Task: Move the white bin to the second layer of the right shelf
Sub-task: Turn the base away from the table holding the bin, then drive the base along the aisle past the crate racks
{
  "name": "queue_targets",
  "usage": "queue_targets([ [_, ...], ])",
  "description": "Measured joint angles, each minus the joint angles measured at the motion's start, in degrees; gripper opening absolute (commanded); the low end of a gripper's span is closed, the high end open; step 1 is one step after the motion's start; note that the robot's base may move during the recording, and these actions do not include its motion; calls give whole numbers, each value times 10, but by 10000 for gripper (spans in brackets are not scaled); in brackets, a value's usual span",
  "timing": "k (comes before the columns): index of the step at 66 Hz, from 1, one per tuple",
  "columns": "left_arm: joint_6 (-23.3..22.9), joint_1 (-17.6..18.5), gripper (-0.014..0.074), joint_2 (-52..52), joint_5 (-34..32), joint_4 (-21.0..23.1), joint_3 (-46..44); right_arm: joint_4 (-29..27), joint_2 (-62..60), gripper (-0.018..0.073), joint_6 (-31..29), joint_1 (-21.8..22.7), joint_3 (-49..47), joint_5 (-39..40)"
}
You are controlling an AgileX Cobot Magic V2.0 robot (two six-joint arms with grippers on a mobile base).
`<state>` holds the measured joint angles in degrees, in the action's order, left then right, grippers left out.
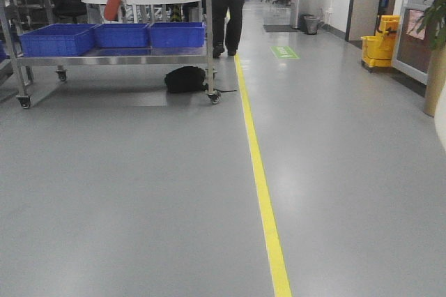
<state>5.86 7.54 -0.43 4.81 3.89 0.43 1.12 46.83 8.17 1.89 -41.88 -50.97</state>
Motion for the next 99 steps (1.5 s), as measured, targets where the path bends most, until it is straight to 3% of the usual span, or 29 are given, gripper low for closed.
queue_targets([
  [99,0,0,85,0,0,0,0,0,0,49,0,0,0,0],
])
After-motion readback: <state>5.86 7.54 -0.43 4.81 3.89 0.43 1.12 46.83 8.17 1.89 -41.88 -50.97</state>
